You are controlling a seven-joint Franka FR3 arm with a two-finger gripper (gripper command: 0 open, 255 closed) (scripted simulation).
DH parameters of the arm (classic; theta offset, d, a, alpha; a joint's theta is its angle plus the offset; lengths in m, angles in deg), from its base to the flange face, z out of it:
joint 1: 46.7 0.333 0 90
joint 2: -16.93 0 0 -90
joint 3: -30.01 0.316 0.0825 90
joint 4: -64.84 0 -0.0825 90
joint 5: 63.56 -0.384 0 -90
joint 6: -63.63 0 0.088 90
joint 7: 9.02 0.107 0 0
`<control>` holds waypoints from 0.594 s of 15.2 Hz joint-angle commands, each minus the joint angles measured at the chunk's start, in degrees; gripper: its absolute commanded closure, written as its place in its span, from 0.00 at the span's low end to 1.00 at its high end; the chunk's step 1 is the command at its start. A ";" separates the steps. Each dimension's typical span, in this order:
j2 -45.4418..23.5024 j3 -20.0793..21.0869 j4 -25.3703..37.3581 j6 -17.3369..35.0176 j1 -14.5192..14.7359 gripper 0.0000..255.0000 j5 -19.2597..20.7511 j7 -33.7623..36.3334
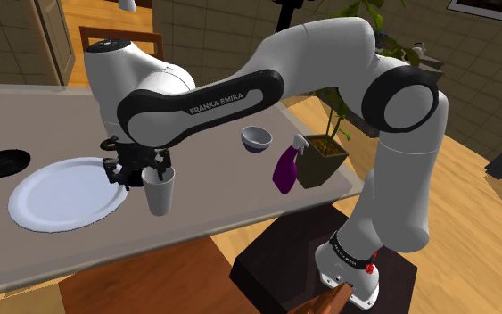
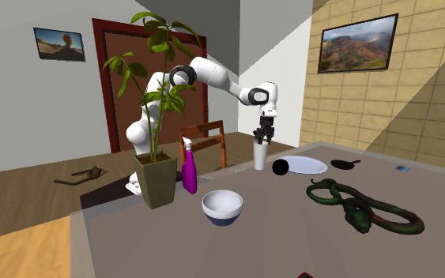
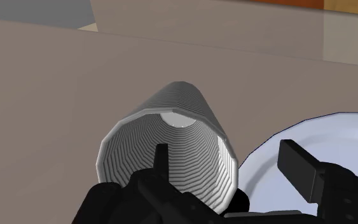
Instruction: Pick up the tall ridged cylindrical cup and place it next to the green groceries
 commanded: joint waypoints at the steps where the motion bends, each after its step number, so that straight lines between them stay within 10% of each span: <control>1: 0.00 0.00 0.00 0.00 0.00 0.00 0.00 0.00; 9: 1.14 0.34 5.70 -6.78 0.35 0.00 -0.57 -0.46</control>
